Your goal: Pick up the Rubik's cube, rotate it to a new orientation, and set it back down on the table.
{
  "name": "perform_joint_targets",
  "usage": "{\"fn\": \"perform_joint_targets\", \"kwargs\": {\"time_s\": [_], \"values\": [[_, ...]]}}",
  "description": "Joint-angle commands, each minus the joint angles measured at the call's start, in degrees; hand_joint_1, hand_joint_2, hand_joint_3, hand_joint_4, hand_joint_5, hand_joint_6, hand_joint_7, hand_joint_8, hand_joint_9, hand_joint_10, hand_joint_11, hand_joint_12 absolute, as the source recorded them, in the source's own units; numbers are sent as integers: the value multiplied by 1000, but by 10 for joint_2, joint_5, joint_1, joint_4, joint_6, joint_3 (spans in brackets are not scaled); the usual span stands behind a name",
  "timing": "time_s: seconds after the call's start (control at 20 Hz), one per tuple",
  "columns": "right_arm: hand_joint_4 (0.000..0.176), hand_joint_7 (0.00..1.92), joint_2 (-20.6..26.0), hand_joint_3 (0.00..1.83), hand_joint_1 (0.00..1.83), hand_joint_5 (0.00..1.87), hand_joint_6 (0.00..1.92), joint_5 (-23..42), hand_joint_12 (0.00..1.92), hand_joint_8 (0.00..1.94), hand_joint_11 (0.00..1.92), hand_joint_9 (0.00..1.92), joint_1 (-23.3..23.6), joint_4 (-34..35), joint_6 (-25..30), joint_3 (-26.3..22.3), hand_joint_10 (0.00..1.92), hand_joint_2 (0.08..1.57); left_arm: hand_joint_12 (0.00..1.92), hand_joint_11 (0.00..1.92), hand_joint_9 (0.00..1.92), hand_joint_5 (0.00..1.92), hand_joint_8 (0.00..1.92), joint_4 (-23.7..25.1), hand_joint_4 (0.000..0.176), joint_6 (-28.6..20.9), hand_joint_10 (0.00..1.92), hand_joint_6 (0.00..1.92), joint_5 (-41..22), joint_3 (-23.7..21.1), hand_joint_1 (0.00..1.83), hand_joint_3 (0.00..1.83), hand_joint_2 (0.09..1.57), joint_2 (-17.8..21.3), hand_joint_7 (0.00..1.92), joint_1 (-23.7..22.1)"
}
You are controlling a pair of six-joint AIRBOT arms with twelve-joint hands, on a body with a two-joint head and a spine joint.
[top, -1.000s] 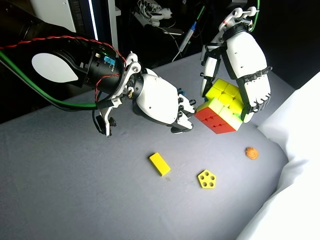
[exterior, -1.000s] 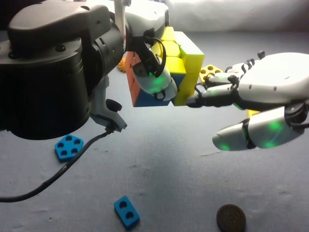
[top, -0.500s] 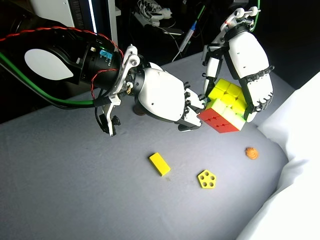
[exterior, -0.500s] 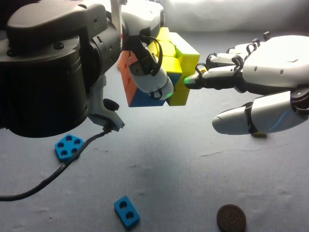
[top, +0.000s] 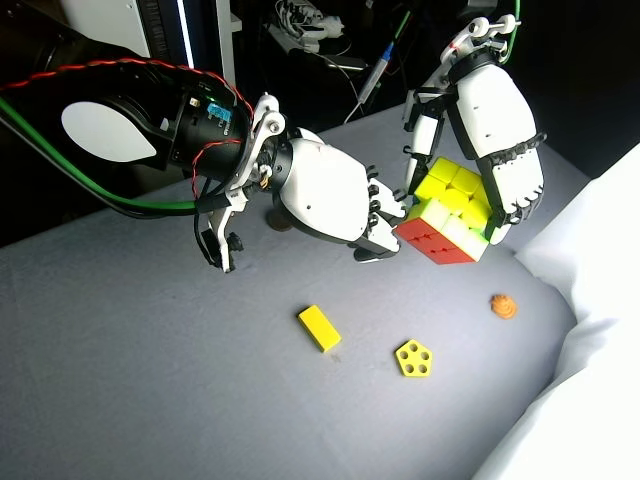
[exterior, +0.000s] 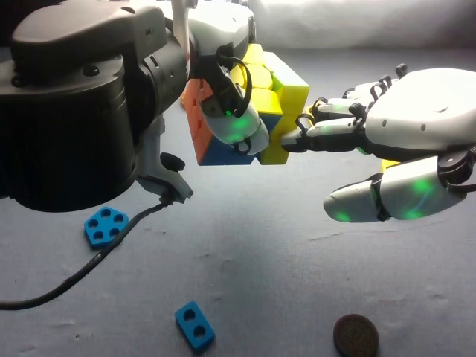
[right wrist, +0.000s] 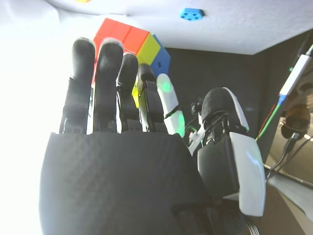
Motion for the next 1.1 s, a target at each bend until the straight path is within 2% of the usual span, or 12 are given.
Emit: {"fn": "perform_joint_targets", "kwargs": {"time_s": [0.0,0.05,0.2,0.3,0.35,0.45,0.55,0.7,0.8,1.0,1.05], "values": [[0,375,-1,1,0,96,7,70,1921,1520,152,299,5,9,1,5,1921,1289,1781,137,224,203,1561,34,0,-10,1603,1505,37,-7,1147,0,1167,1,223,-12],[0,348,-3,0,0,95,4,70,1921,1544,123,276,5,9,0,5,1921,1286,1784,141,232,206,1567,34,0,-10,1611,1506,37,-7,1158,0,1160,1,226,-12],[0,392,-8,0,0,79,2,70,1921,1522,201,324,4,9,-4,5,1921,1283,1768,150,227,177,1574,34,0,-10,1612,1515,37,-7,1124,0,1174,1,212,-12],[0,346,-14,1,0,57,1,70,1921,1519,67,259,4,9,-4,9,1921,1287,1796,136,209,128,1620,33,0,-10,1643,1600,37,-7,1111,9,1203,1,180,-12],[0,346,-16,1,0,57,1,71,1921,1519,67,259,4,10,-4,11,1921,1287,1796,136,209,128,1620,33,0,-10,1643,1600,37,-7,1111,9,1203,1,180,-12],[0,379,-23,0,0,69,5,70,1921,1492,153,300,4,13,-4,18,1921,1283,1791,131,205,147,1602,33,0,-10,1630,1584,36,-7,1150,0,1166,1,182,-12],[0,382,-28,0,0,57,4,59,1921,1506,174,309,4,13,-4,25,1921,1283,1779,155,236,195,1570,32,0,-10,1602,1486,36,-7,1164,0,1158,1,219,-12],[0,365,-44,0,0,39,5,47,1921,1485,120,262,2,13,-4,37,1921,1284,1775,162,247,208,1572,32,0,-10,1601,1500,36,-7,1134,0,1161,2,232,-13],[0,361,-51,0,0,48,7,47,1921,1491,166,283,3,15,-4,43,1921,1283,1745,166,259,214,1555,32,0,-10,1575,1475,36,-7,1143,0,1147,2,245,-13],[0,367,-55,2,0,73,9,48,1921,1502,134,274,7,29,-4,49,1921,1292,1779,150,226,191,1594,32,0,-10,1621,1547,35,-7,1136,0,1153,2,210,-14],[0,356,-59,2,0,58,4,49,1921,1495,181,277,10,35,-4,52,1921,1293,1792,128,206,162,1617,32,0,-10,1639,1576,35,-7,1117,5,1170,2,184,-14]]}}
